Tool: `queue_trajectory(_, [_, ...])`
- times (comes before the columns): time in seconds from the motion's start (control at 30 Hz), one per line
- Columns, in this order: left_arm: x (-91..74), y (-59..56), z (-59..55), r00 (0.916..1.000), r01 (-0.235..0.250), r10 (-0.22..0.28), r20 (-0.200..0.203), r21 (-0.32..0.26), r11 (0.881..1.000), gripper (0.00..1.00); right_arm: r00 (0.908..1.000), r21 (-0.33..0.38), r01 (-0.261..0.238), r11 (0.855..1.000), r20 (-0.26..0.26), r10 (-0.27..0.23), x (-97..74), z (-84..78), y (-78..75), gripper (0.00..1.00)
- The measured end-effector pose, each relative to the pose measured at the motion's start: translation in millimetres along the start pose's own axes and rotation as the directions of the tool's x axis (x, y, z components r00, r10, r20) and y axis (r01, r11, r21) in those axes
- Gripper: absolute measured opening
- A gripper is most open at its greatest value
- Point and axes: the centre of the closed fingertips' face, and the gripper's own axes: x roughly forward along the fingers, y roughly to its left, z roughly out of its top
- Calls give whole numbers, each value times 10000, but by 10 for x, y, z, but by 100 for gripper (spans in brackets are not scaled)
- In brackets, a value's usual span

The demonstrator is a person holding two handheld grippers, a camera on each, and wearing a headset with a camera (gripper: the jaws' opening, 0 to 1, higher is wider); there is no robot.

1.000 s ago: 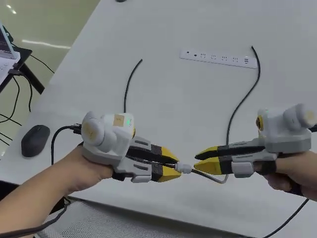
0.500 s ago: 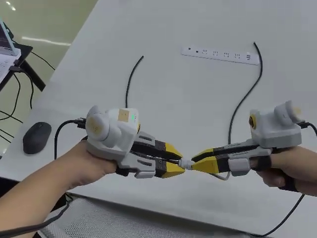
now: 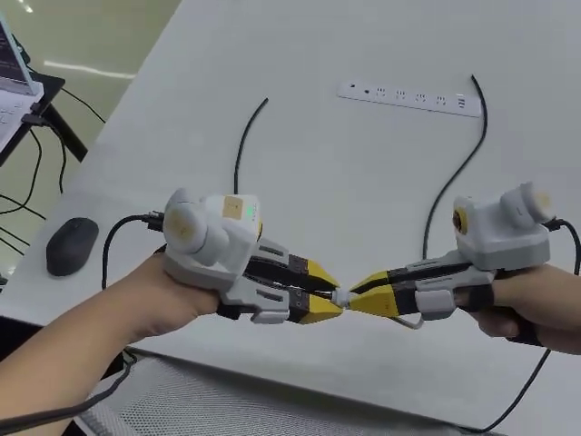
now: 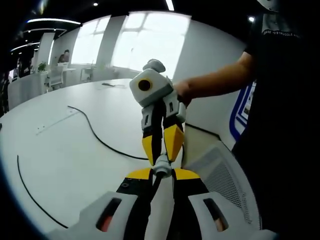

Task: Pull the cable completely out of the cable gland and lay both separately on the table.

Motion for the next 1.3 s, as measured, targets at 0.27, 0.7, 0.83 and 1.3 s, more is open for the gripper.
queue_trajectory(0.27, [-15,17,-38,10000,53,-52,15,-316,9995,15,9946,-2746,750,9586,-485,-917,31,-15,3,8])
queue_trajectory(0.7, [8,-19,-98,9996,164,-134,265,-1147,9933,15,9301,-7478,2084,6304,-479,-3643,82,-119,-74,7])
queue_trajectory(0.83, [16,-22,-91,9997,168,-143,214,-1173,9930,15,9141,-7860,2193,5780,-416,-4033,93,-130,-81,7])
queue_trajectory(1.3, [34,-28,-45,9994,220,-194,277,-945,9953,15,9136,-7403,2415,6274,-446,-4042,55,-87,-84,8])
